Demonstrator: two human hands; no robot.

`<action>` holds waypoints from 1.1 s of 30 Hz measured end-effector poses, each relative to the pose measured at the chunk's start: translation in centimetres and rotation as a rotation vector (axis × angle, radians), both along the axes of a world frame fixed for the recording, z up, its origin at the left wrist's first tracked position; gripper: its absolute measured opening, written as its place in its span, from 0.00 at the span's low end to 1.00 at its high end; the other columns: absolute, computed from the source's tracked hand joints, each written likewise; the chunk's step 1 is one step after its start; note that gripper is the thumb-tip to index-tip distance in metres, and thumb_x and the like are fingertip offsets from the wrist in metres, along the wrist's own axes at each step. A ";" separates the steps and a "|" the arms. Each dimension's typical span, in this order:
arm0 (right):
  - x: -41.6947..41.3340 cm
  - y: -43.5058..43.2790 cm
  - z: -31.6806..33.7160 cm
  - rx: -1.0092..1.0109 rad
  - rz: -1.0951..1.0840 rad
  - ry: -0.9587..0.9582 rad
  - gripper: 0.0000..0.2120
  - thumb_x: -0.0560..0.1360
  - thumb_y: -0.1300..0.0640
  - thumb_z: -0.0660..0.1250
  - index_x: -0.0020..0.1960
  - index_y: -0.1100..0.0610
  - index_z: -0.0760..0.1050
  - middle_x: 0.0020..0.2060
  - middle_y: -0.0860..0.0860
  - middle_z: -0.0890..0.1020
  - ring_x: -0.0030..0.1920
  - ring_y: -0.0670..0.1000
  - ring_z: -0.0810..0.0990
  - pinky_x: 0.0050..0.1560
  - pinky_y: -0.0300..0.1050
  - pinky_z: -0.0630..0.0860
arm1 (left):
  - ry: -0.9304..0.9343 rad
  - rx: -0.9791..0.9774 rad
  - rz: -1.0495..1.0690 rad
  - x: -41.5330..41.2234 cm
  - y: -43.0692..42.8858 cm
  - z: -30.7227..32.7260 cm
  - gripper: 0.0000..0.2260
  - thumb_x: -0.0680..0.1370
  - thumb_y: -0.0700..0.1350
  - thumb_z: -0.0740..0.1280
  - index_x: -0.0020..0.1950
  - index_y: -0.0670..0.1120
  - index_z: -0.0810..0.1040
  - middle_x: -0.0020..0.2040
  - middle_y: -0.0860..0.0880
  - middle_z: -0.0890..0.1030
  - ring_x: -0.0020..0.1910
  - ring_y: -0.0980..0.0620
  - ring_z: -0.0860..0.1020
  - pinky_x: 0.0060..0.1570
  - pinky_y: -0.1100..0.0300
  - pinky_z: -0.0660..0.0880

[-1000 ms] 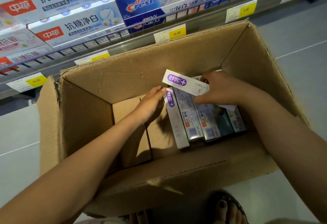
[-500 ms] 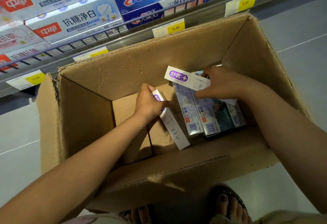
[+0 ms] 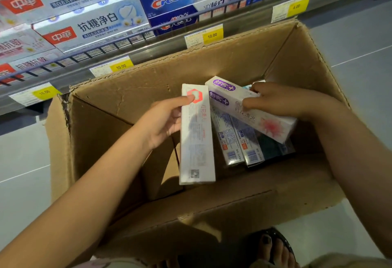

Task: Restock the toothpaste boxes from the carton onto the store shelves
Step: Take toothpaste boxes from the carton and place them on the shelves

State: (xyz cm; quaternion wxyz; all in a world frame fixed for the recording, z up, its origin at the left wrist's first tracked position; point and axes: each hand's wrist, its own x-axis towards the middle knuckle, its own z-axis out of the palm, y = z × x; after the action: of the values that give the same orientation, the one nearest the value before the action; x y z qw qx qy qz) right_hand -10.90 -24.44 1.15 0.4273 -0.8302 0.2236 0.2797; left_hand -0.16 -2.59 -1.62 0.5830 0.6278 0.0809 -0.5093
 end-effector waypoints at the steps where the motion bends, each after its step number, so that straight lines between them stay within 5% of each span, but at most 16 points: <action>1: -0.1 -0.2 0.3 0.075 -0.024 0.032 0.04 0.77 0.50 0.62 0.49 0.47 0.74 0.42 0.49 0.81 0.41 0.49 0.82 0.39 0.42 0.77 | -0.038 0.013 -0.037 0.2 0.1 0.4 0.17 0.73 0.47 0.69 0.59 0.40 0.79 0.45 0.45 0.85 0.41 0.53 0.84 0.36 0.63 0.79; 11: -0.1 -1.8 0.6 0.324 -0.083 0.140 0.10 0.79 0.55 0.58 0.50 0.56 0.76 0.41 0.57 0.85 0.36 0.51 0.85 0.32 0.41 0.80 | -0.158 0.020 -0.229 1.7 0.2 1.9 0.20 0.70 0.52 0.67 0.58 0.42 0.76 0.47 0.46 0.84 0.46 0.51 0.83 0.37 0.61 0.80; 17: -0.7 -1.4 4.0 0.392 -0.217 0.215 0.07 0.78 0.57 0.60 0.53 0.56 0.76 0.43 0.54 0.85 0.40 0.50 0.85 0.37 0.43 0.81 | -0.178 0.083 -0.118 1.3 0.1 7.2 0.19 0.74 0.51 0.65 0.61 0.43 0.73 0.52 0.46 0.82 0.48 0.51 0.83 0.40 0.58 0.80; 21: -0.8 -1.2 11.4 0.349 -0.192 0.233 0.11 0.76 0.56 0.64 0.58 0.54 0.74 0.47 0.51 0.83 0.44 0.50 0.84 0.44 0.47 0.81 | -0.157 0.090 -0.029 0.7 0.7 15.2 0.26 0.69 0.54 0.68 0.62 0.42 0.73 0.55 0.45 0.82 0.53 0.47 0.82 0.49 0.50 0.79; 25: -1.6 -1.5 21.3 0.339 -0.223 0.206 0.10 0.75 0.57 0.66 0.56 0.52 0.75 0.53 0.54 0.82 0.51 0.56 0.83 0.56 0.57 0.78 | -0.156 0.096 0.048 0.1 1.4 24.4 0.17 0.69 0.54 0.69 0.53 0.47 0.75 0.49 0.47 0.84 0.49 0.49 0.82 0.45 0.53 0.77; 30: -3.5 -0.7 35.3 0.427 -0.430 0.085 0.08 0.72 0.59 0.70 0.50 0.50 0.78 0.50 0.52 0.84 0.45 0.52 0.84 0.49 0.52 0.80 | -0.146 0.066 0.111 -1.0 2.0 38.4 0.14 0.78 0.49 0.65 0.58 0.42 0.76 0.46 0.48 0.85 0.45 0.52 0.83 0.39 0.58 0.77; 33: -3.8 -0.5 45.0 0.432 -0.437 0.039 0.09 0.74 0.63 0.67 0.49 0.50 0.78 0.44 0.49 0.85 0.43 0.51 0.85 0.45 0.50 0.81 | -0.159 0.051 0.153 -1.3 2.3 47.7 0.07 0.78 0.49 0.65 0.51 0.47 0.78 0.39 0.53 0.85 0.39 0.56 0.83 0.44 0.55 0.76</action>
State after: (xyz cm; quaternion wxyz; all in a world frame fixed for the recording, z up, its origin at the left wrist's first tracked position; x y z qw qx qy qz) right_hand -14.74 -24.90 46.17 0.6395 -0.6468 0.3406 0.2380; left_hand -1.50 -0.25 46.10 0.6087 0.6727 0.0951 -0.4098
